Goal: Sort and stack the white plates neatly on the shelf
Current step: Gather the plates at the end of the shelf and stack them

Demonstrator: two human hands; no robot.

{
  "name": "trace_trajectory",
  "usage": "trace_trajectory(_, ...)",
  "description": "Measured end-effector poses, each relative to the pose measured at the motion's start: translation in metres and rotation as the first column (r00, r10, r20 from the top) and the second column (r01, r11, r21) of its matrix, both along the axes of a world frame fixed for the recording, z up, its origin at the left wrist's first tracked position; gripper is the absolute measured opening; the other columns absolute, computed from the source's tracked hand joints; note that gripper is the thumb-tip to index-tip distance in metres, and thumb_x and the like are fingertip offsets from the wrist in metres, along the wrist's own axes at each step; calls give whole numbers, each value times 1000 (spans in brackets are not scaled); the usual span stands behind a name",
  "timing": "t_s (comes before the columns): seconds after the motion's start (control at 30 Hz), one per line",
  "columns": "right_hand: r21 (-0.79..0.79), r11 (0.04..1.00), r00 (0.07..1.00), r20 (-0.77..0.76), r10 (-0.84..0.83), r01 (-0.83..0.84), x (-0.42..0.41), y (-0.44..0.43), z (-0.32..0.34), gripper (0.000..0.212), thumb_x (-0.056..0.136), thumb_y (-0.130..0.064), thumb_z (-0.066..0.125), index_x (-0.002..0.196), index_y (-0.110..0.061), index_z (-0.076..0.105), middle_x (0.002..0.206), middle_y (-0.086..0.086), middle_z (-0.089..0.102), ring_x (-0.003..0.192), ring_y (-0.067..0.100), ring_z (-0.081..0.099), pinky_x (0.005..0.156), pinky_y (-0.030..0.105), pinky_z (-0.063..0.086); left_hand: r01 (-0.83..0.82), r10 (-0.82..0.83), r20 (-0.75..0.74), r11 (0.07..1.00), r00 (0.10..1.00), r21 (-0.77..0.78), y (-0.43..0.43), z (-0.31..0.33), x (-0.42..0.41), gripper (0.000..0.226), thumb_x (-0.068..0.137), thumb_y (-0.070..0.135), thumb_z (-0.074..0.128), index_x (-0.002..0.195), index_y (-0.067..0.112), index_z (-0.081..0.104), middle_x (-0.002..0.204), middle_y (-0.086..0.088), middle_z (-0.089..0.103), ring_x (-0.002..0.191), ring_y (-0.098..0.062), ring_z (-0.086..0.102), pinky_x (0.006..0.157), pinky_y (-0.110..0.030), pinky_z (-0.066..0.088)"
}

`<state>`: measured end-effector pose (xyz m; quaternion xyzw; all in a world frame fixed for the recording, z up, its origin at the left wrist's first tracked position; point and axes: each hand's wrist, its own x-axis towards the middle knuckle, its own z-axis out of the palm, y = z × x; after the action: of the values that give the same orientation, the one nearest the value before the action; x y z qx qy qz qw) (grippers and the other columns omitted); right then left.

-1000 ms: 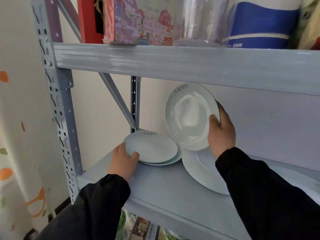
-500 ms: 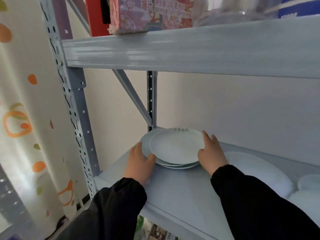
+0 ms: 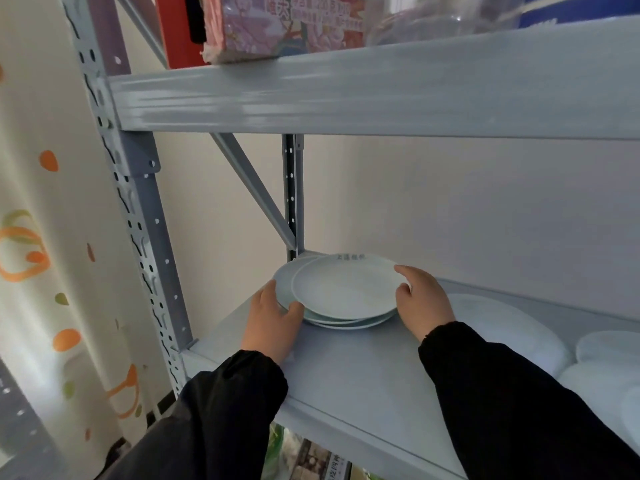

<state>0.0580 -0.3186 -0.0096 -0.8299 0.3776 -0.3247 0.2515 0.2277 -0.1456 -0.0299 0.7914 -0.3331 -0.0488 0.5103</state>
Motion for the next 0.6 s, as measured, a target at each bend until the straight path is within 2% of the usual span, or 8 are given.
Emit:
trace_trajectory(0.2, -73, 996, 998, -41, 44, -47, -7, 7, -2, 52, 97, -35, 48, 147, -23, 39, 157, -1, 30, 144, 10, 23, 111, 21, 17, -4, 4, 3, 1000, 1000, -28, 0, -1, 2, 52, 87, 26, 51, 138, 16, 45, 130, 1, 46, 125, -23, 44, 105, -37, 36)
trace_trajectory(0.37, -94, 992, 991, -112, 72, -82, -20, 10, 0, 59, 95, -43, 50, 150, -29, 32, 159, -4, 23, 144, 8, 20, 110, 20, 17, 2, -1, 35, 999, 999, -33, -1, -2, 2, 55, 90, 24, 52, 143, 16, 40, 137, -3, 43, 127, -21, 41, 105, -32, 31)
trace_trajectory(0.5, -122, 987, 986, -149, 82, -100, -37, 14, 0, 60, 93, -43, 52, 149, -29, 33, 156, -7, 30, 142, 7, 25, 114, 23, 21, 8, -8, 66, 1000, 998, 2, 0, -5, 5, 58, 87, 30, 53, 142, 14, 42, 141, -8, 43, 130, -25, 39, 111, -45, 33)
trace_trajectory(0.6, -170, 981, 979, -196, 57, -91, -55, 18, 0, 60, 93, -46, 50, 148, -30, 35, 154, -8, 34, 140, 8, 29, 114, 26, 24, 9, -11, 63, 999, 998, 40, 0, -6, 6, 61, 85, 34, 52, 142, 15, 42, 143, -10, 42, 132, -27, 37, 111, -49, 33)
